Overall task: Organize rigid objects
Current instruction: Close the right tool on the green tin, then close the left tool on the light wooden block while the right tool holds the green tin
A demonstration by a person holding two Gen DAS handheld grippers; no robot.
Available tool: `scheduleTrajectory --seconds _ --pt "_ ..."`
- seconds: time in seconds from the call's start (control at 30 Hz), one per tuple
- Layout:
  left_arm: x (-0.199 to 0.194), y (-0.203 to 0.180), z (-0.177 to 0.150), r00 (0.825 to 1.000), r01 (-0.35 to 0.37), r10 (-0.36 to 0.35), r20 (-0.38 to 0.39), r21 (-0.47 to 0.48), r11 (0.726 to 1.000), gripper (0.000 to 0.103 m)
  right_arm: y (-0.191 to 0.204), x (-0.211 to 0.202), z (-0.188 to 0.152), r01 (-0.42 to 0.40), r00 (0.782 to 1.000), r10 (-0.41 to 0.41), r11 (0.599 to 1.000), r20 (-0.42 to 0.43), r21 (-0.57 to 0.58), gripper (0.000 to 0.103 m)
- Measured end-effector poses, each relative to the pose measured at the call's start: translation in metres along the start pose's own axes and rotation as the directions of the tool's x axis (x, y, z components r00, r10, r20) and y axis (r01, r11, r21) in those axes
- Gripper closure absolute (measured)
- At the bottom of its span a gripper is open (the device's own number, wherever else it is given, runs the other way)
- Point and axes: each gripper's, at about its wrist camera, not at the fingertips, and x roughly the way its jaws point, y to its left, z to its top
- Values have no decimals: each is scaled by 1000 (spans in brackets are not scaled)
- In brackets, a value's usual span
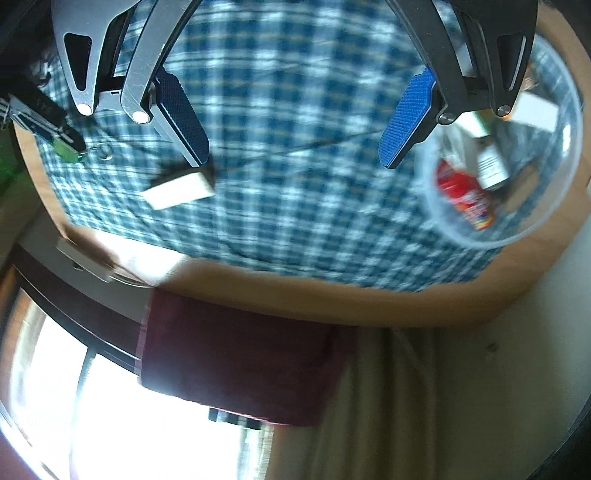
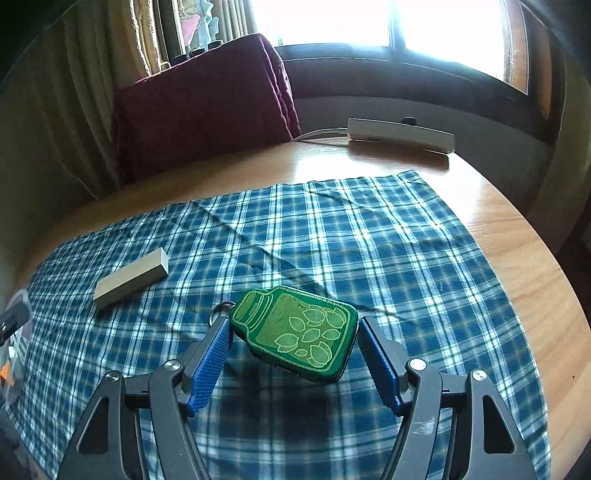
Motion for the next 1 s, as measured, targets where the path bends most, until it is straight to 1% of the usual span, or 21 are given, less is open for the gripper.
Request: scheduleTrajectory --seconds 0.13,0.27,0.37,0.53,0.67,0.83,0.9,1.0 --pt "22 -38 7 999 42 -41 -36 38 998 9 -7 -2 -3 -14 1000 14 1000 -6 11 30" --pt "47 -73 15 995 53 -48 -82 55 997 9 -11 -5 -4 -27 1000 27 999 -2 20 30" --pt "69 -94 18 990 58 -52 -129 44 997 9 -14 -6 -3 -41 999 41 999 -4 33 30" --pt "90 -113 21 985 70 -67 -157 9 998 9 -14 -7 -4 -60 998 60 998 -10 36 30" --pt "107 -123 22 981 81 -87 -176 -36 996 9 -15 -9 -4 -68 998 68 997 -8 42 30" --pt "124 -131 25 975 81 -92 -201 -62 995 9 -16 -9 -5 -70 997 70 996 -11 56 30" --pt "132 -139 27 976 71 -81 -202 -54 996 3 -16 -9 -5 -70 997 70 996 -13 59 30" --pt "146 -154 30 978 50 -57 -198 -40 998 2 -16 -8 -6 -72 997 73 996 -16 57 30"
